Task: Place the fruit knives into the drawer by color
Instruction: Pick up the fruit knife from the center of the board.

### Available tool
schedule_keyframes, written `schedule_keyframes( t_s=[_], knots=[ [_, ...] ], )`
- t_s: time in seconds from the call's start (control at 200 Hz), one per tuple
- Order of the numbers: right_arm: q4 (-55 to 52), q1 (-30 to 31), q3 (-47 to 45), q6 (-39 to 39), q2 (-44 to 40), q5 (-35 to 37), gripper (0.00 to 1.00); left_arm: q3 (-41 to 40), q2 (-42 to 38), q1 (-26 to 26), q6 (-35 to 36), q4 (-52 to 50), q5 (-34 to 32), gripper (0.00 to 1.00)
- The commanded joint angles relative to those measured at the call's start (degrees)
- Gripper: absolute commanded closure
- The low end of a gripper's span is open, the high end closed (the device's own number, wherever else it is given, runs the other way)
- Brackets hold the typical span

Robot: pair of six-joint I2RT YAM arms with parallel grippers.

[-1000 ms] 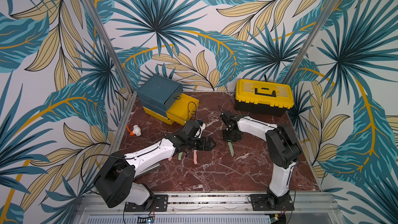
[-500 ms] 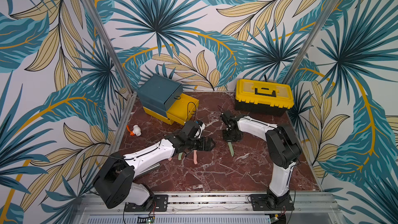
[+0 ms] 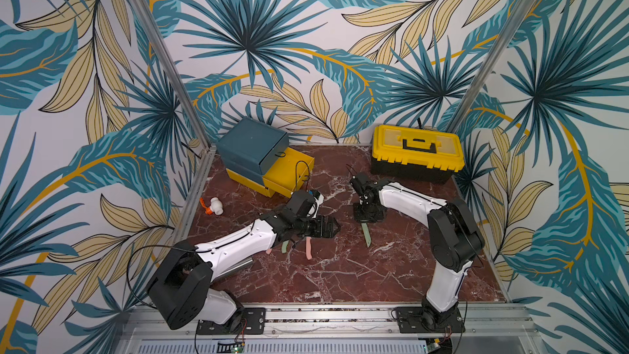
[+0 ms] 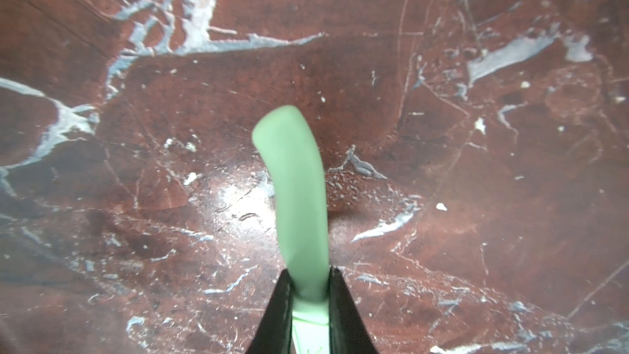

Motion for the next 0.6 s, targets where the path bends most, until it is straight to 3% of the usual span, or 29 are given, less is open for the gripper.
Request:
schedule_keyframes(
  t_s=[0.0, 0.596],
  knots=[
    [-1.7, 0.2, 1.1, 0.6, -0.7, -0.6, 1.0, 1.0, 0.2, 0.2, 0.6, 0.7, -1.0, 0.0],
    [-12.8, -0.8, 16.1, 18.5, 9.8, -17.0, 1.0, 4.7, -1.4, 6.2, 5.8, -5.7, -0.9, 0.0]
  ],
)
